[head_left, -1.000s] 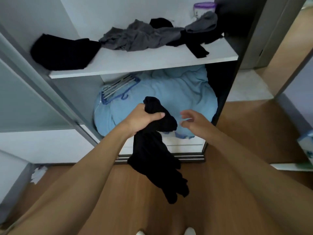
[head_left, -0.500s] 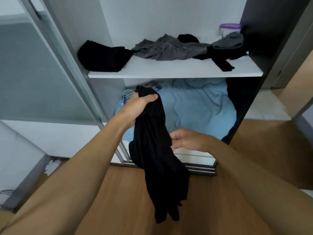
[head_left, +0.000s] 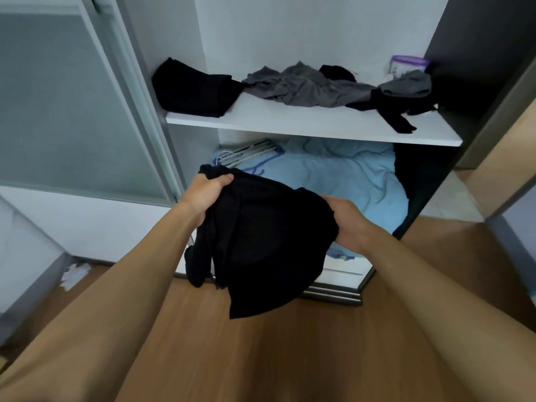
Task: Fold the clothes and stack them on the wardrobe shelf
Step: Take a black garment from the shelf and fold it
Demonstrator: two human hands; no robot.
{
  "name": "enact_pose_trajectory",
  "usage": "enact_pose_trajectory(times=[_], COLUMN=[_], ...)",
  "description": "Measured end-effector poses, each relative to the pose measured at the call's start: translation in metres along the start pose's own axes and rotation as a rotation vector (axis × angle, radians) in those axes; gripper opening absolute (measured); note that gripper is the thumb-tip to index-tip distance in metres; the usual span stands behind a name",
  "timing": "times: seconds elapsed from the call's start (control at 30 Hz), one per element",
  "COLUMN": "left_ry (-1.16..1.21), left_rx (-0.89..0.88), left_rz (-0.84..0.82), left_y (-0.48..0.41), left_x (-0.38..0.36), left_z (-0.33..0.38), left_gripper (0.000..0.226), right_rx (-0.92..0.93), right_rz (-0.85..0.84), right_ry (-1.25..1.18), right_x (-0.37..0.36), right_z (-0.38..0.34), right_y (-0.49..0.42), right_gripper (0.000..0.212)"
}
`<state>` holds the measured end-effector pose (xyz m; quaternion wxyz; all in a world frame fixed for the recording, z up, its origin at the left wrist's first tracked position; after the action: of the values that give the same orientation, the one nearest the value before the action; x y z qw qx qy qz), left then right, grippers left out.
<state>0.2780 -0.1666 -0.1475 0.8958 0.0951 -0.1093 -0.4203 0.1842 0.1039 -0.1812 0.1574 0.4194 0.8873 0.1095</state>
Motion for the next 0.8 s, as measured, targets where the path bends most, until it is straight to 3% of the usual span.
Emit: enact_pose_trajectory(times=[0.1, 0.2, 0.23, 0.33, 0.47, 0.57, 0.7, 0.8], left_ry=[0.074, 0.139, 0.142, 0.149, 0.135, 0.117, 0.099, 0.131], left_rx=[0.041, 0.045, 0.052, 0.072, 0.089, 0.089, 0.096, 0.091], left_rz=[-0.029, -0.111, -0.147, -0.234, -0.225, -0.246, -0.434, -0.526], left_y=[-0.009, -0.014, -0.016, -0.019, -0.024, -0.027, -0.021, -0.02], left_x=[0.003, -0.001, -0.003, -0.009, -0.012, -0.023, -0.051, -0.065], left_z=[-0.014, -0.018, -0.019, -0.025, -0.029, -0.033, -0.044, -0.049], left_gripper=[0.023, 0.018, 0.017, 0.017, 0.031, 0.036, 0.043, 0.036], right_rx=[-0.011, -0.065, -0.063, 0.025, 0.15, 0.211, 0.253, 0.268], right_rz=[0.007, -0.133, -0.171, -0.086, 0.159, 0.208, 0.199, 0.229], right_ry=[0.082, 0.235, 0.309, 0.523, 0.293, 0.199, 0.063, -0.012], right_x=[-0.004, -0.013, -0.017, -0.012, 0.015, 0.026, 0.032, 0.043], right_z=[-0.005, -0.003, -0.004, -0.013, -0.032, -0.038, -0.036, -0.036], right_y=[0.0, 0.008, 0.012, 0.016, 0.015, 0.018, 0.022, 0.024], right_gripper=[0.047, 0.066, 0.062, 0.024, 0.01, 0.013, 0.017, 0.02])
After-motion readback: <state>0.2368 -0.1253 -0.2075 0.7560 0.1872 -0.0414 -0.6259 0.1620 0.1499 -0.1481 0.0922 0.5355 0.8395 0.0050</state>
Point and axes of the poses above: each hand's wrist, its own y-axis away from the middle knuckle, its own x-axis out of the back of the hand, z = x × y, the point moved 8 cm from there along -y, towards the middle knuckle, and after that the axes turned 2 degrees about x, right-handed, at the moved point
